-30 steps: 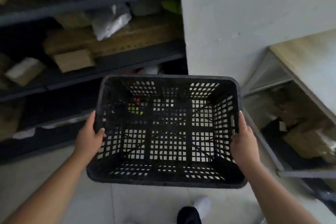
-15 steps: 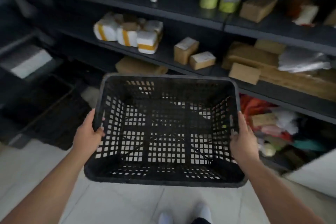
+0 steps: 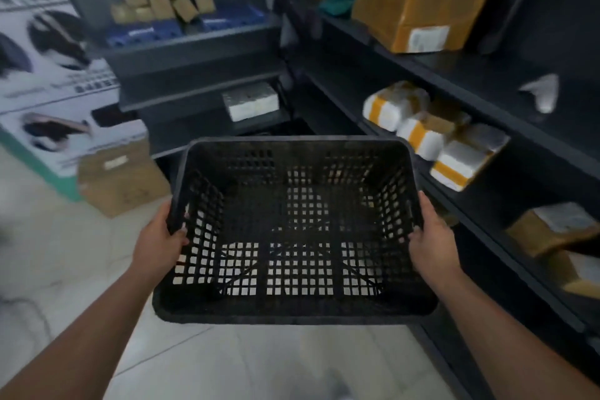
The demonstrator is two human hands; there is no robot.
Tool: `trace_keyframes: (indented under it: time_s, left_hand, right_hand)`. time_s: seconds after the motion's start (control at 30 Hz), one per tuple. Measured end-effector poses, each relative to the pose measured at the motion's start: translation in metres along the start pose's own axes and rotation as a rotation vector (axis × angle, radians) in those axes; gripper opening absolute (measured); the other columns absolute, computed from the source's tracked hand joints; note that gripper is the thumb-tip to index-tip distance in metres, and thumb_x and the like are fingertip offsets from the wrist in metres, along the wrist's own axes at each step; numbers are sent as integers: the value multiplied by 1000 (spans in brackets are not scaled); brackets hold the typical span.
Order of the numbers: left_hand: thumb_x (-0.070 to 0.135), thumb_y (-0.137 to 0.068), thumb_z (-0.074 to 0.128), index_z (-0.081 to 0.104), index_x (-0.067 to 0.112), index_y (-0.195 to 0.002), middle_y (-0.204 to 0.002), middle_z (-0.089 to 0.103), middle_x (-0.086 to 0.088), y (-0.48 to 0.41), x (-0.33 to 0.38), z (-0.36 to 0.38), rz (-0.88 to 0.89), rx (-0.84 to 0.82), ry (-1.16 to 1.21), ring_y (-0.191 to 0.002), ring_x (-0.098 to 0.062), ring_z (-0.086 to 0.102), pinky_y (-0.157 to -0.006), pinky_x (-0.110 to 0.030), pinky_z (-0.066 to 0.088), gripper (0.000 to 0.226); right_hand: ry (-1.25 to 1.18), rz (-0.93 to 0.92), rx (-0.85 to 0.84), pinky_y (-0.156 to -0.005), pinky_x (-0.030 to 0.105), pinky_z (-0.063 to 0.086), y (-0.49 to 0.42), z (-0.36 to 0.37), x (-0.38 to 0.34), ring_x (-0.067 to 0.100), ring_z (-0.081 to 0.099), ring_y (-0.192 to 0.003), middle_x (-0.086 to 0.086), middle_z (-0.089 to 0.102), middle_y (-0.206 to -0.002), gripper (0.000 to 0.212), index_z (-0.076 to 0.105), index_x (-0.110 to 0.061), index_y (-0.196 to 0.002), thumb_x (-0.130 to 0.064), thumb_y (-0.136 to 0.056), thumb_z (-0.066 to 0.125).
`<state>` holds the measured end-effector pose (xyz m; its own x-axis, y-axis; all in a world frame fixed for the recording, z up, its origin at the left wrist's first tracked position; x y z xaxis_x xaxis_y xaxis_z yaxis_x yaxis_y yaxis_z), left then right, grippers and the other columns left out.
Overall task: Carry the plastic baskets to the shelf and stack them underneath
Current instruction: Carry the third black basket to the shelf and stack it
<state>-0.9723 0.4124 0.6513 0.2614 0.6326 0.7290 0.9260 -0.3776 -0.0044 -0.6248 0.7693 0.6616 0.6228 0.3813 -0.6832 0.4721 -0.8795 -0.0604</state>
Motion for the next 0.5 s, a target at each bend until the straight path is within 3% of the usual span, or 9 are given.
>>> trace_keyframes:
  time_s: [0.1,0.2,0.33,0.5]
  left_hand:
    - [-4,-88,58,49,24,-136,-102,68,0,-35,-10,-20,-38,103,40,-69,-6,63,-61,-25,42,56]
    - [-3,-88,58,48,27,-137,-102,68,0,-74,-26,-37,-84,185,34,-73,-4,62,-67,-33,44,59]
    - [3,-88,59,43,38,-137,-100,70,-1,-146,-58,-47,-166,230,27,-75,-19,68,-74,-44,55,63]
    - [4,-88,60,44,36,-136,-99,70,-3,-275,-99,-37,-183,230,51,-76,-25,69,-72,-46,56,60]
  right_hand:
    - [16,-101,-48,-90,39,50,-67,37,-45,23,58,-100,9,60,-121,77,18,-39,-150,-2,-89,47]
    - [29,-167,-107,-80,40,52,-124,76,-89,21,58,-91,8,61,-115,78,16,-44,-149,-5,-89,47]
    - [33,-231,-169,-70,36,49,-194,136,-147,19,56,-85,7,60,-110,73,17,-39,-151,-7,-92,48]
    - [24,-242,-235,-80,41,52,-287,232,-204,21,58,-91,8,59,-113,74,16,-41,-151,-7,-93,47]
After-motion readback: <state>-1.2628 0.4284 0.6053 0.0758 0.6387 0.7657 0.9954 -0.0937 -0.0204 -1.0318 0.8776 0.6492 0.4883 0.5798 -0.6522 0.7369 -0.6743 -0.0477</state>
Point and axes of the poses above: each hand's wrist, its own y-axis away from the middle knuckle, its own z-axis out of the palm, x = y × z, the point moved 8 cm from there along -y, towards the middle knuckle
